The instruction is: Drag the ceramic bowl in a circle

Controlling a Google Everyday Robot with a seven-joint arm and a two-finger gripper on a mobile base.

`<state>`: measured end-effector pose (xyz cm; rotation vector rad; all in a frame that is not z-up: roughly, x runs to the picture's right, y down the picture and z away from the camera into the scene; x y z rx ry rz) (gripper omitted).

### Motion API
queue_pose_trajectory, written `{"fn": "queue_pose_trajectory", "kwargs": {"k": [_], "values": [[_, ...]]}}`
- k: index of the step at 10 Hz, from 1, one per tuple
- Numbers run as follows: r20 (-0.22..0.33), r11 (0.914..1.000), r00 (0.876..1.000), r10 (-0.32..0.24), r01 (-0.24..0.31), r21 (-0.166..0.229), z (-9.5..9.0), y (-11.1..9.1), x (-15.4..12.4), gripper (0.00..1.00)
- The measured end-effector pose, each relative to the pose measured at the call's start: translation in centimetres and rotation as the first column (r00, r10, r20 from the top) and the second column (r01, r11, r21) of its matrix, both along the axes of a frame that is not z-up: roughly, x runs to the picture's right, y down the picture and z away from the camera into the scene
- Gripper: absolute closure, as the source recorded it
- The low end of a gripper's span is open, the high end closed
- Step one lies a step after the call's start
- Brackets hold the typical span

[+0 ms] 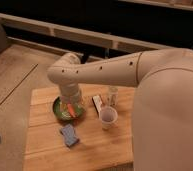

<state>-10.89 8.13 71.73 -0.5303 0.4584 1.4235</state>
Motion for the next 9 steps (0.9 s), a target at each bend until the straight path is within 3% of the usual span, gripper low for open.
{"fn": "queue_pose_trajectory", "kwargs": {"k": [2,4,6,9], "values": [[0.054,0.9962,0.998,-0.019,0.014,0.086,2.9,-3.3,0.9,0.35],[0.107,0.9935,0.994,-0.016,0.004,0.114,5.7,-4.8,2.3,0.35],[0.133,0.993,0.991,-0.003,-0.013,0.118,8.1,-5.5,4.4,0.35],[0.141,0.993,0.99,-0.004,-0.012,0.117,8.0,-5.5,3.9,0.35]]}}
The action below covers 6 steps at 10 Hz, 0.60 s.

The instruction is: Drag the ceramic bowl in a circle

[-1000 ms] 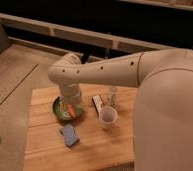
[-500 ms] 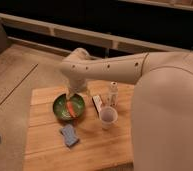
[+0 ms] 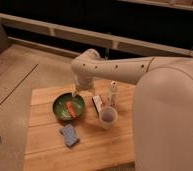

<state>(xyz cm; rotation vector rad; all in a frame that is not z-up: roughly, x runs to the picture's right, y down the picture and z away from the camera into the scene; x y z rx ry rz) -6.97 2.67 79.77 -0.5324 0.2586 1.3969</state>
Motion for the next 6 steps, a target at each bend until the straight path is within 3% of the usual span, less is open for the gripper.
{"fn": "queue_pose_trajectory", "kwargs": {"k": [4,6], "values": [[-0.045,0.9989,0.999,0.017,-0.019,-0.042,3.8,1.5,3.1,0.35],[-0.051,0.9989,0.999,-0.015,0.013,-0.046,5.2,1.5,3.8,0.35]]}}
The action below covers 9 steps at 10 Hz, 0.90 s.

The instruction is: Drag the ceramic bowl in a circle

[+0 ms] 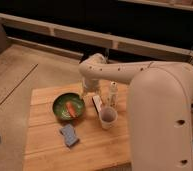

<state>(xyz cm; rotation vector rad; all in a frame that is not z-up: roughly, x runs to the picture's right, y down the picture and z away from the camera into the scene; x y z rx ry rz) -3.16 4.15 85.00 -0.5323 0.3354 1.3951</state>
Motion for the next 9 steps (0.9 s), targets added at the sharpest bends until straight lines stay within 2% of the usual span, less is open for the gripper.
{"fn": "queue_pose_trajectory", "kwargs": {"k": [3,7,9], "values": [[0.041,0.9974,0.997,-0.064,0.065,-0.03,2.2,0.9,-1.6,0.35],[0.068,0.9911,0.994,-0.081,0.088,-0.1,5.1,2.9,-2.4,0.36],[0.073,0.9903,0.994,-0.08,0.088,-0.107,6.0,3.1,-2.6,0.46]]}}
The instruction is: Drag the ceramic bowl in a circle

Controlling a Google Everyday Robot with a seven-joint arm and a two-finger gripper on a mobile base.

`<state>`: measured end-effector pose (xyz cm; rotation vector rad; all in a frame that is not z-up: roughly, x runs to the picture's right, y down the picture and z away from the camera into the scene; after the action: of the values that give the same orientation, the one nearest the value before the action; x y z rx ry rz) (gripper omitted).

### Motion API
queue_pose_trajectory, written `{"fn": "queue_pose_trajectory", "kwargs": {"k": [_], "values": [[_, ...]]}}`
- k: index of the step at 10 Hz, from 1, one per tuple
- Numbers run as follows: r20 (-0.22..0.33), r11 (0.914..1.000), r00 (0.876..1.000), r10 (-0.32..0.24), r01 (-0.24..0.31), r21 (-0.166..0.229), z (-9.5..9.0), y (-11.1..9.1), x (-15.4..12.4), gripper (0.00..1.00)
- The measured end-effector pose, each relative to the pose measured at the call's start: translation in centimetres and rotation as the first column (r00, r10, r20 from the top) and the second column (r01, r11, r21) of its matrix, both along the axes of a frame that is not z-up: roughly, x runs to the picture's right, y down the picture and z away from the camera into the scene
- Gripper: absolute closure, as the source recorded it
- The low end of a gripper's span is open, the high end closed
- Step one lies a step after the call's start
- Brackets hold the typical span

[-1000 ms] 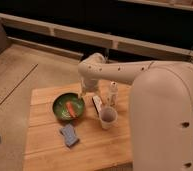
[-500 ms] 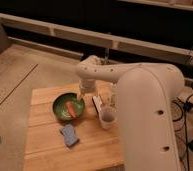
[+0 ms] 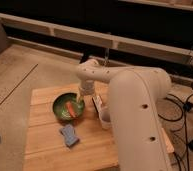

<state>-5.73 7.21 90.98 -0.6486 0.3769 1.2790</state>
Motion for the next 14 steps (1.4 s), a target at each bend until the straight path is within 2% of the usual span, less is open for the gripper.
{"fn": "queue_pose_trajectory", "kwargs": {"k": [4,5,7,9,10,12,14], "values": [[0.033,1.0,0.999,-0.004,0.005,-0.004,1.1,0.0,-1.2,0.91],[0.037,1.0,0.999,-0.002,0.002,-0.002,1.1,-0.1,-1.3,0.98],[0.024,1.0,1.0,0.002,-0.002,0.003,0.3,-0.3,-0.7,1.0],[-0.058,0.9997,0.998,-0.023,0.023,0.001,-1.0,-0.1,2.8,1.0],[-0.098,0.9995,0.995,-0.033,0.032,-0.006,-1.6,0.0,4.4,1.0],[-0.192,0.9981,0.979,-0.062,0.061,-0.011,-2.3,-0.3,8.2,1.0],[-0.224,0.9973,0.972,-0.073,0.073,-0.009,-1.4,-0.8,9.0,1.0]]}}
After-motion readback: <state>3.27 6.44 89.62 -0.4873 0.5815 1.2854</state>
